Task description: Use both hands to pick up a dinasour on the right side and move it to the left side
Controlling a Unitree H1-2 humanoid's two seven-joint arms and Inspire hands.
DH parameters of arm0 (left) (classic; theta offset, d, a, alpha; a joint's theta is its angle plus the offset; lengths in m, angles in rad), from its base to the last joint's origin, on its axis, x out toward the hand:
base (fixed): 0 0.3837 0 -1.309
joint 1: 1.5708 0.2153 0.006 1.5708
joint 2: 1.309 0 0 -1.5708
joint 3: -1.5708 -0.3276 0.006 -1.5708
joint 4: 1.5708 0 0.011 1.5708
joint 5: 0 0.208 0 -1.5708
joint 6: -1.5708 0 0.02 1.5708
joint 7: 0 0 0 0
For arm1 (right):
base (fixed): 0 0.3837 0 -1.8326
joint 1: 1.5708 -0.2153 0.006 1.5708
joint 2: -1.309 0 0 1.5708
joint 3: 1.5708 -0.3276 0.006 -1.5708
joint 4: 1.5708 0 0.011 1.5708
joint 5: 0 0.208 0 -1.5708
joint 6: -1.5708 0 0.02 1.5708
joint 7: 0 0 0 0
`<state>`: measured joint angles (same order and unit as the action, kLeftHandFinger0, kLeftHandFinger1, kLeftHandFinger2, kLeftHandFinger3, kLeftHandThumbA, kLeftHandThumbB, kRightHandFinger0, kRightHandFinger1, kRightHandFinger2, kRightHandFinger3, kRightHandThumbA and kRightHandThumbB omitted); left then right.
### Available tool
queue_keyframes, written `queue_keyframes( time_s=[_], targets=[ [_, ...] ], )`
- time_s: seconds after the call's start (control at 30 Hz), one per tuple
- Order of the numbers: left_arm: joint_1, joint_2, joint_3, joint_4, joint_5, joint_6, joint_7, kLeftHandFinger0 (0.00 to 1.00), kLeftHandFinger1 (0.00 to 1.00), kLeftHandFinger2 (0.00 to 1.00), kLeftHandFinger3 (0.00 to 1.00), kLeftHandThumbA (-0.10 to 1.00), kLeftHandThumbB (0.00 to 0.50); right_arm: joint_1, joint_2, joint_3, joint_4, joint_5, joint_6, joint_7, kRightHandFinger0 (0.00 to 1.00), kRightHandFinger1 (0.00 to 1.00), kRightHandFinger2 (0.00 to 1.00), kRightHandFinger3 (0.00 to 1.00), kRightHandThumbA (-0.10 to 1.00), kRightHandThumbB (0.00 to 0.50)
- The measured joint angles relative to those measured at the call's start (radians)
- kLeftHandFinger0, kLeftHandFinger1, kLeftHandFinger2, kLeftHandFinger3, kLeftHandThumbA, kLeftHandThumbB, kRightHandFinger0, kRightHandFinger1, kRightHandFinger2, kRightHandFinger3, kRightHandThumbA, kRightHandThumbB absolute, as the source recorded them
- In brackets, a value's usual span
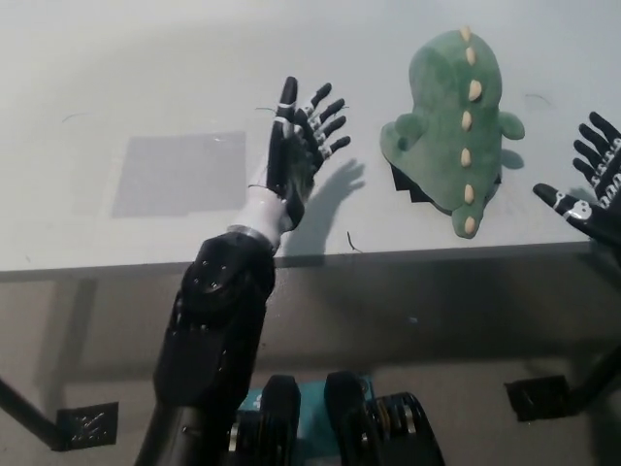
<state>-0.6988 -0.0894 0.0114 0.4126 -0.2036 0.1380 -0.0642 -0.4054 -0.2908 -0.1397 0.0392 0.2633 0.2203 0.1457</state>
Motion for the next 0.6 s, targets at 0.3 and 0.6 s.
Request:
queue_keyframes(
  time_s=[0.3, 0.6],
  targets=[
    [-0.074, -0.050, 0.054, 0.129, -0.025, 0.005, 0.001, 1.00, 1.00, 1.00, 1.00, 1.00, 0.349, -0.080, 0.017, 0.006, 0.132, -0.009, -0.016, 0.002, 1.00, 1.00, 1.00, 1.00, 1.00, 0.132],
    [-0.146, -0.086, 0.106, 0.271, -0.069, 0.014, -0.005, 1.00, 1.00, 1.00, 1.00, 1.00, 0.365, -0.131, 0.039, 0.011, 0.295, -0.016, -0.062, 0.006, 1.00, 1.00, 1.00, 1.00, 1.00, 0.179]
  ],
)
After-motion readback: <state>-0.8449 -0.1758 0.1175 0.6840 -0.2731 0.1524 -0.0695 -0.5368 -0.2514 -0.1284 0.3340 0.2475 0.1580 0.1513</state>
